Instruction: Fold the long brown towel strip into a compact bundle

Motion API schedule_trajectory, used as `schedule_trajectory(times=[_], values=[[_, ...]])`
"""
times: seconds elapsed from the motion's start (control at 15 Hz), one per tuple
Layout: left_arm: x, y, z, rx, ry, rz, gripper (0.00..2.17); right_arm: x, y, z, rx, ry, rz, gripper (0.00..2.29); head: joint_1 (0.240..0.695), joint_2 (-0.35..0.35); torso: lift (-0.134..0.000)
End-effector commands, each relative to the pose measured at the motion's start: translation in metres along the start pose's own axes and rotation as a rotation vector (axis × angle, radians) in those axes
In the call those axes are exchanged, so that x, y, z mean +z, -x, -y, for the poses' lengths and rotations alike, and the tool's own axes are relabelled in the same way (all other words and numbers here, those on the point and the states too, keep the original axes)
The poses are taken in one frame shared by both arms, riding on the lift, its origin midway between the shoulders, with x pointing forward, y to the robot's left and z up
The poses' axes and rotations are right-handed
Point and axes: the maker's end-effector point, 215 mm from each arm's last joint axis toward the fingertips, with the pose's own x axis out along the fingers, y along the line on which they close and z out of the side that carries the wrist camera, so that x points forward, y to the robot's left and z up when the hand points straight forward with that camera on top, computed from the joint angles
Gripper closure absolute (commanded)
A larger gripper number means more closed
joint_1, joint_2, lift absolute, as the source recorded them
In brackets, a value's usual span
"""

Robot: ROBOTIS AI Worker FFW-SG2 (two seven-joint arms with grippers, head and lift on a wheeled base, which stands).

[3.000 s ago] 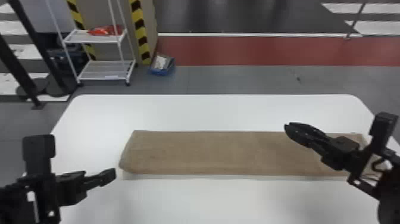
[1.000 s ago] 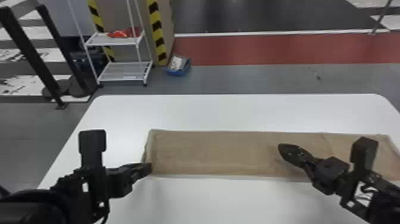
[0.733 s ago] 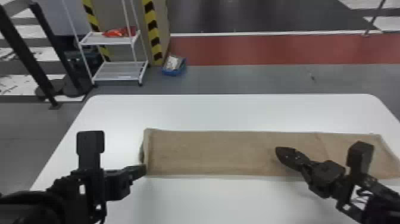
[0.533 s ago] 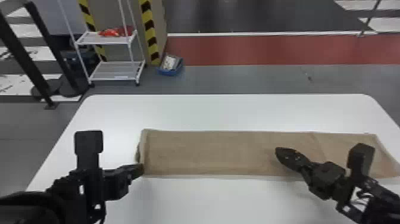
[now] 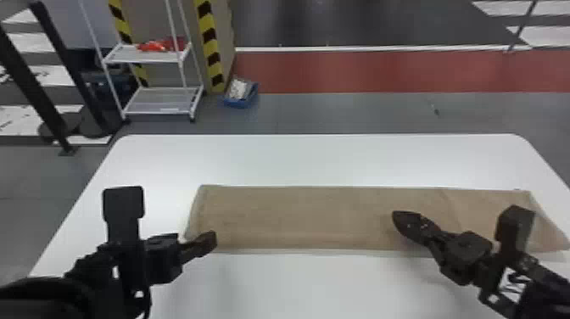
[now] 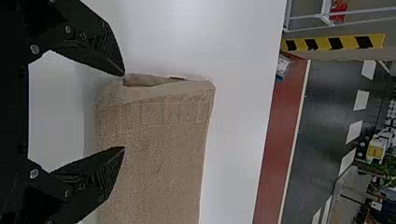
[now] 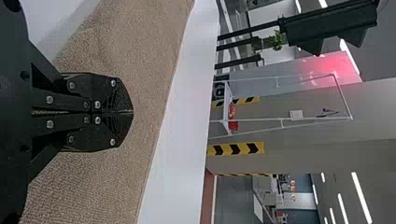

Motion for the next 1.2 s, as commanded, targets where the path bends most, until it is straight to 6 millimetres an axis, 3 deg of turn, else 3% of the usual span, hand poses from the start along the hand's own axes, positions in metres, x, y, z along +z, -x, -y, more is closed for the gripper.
schedule_trajectory(times=[0.0,0.2,0.33,0.4,0.47,0.6,1.0,1.13], values=[[-0.001,-0.007,-0.004,0.003,0.000,0.006,0.04,0.003,-0.003,0.000,0.001,0.004,0.003,2.16,0.695,0.047,-0.125],[-0.004,-0.011,-0.004,0.016,-0.024,-0.001,0.11,0.009,-0.006,0.002,0.000,0.013,0.006,2.16,0.695,0.050,-0.125],[0.005,-0.013,-0.001,0.001,-0.026,0.012,0.32,0.011,-0.007,0.004,-0.003,0.017,0.006,2.16,0.695,0.053,-0.125],[0.008,-0.013,0.001,-0.003,-0.027,0.016,0.56,0.012,-0.007,0.005,-0.004,0.016,0.008,2.16,0.695,0.051,-0.125],[0.007,-0.013,0.002,-0.005,-0.029,0.006,0.96,0.014,-0.007,0.007,-0.006,0.019,0.010,2.16,0.695,0.047,-0.125],[-0.002,-0.013,0.003,-0.008,-0.031,-0.034,1.36,0.013,-0.008,0.008,-0.006,0.015,0.009,2.16,0.695,0.044,-0.125],[-0.010,-0.012,0.008,0.010,-0.066,-0.073,1.36,0.011,-0.008,0.008,-0.004,0.011,0.012,2.16,0.695,0.037,-0.125],[0.005,-0.009,0.016,0.012,-0.075,-0.040,1.60,0.008,-0.009,0.008,-0.004,0.004,0.007,2.16,0.695,0.035,-0.125]])
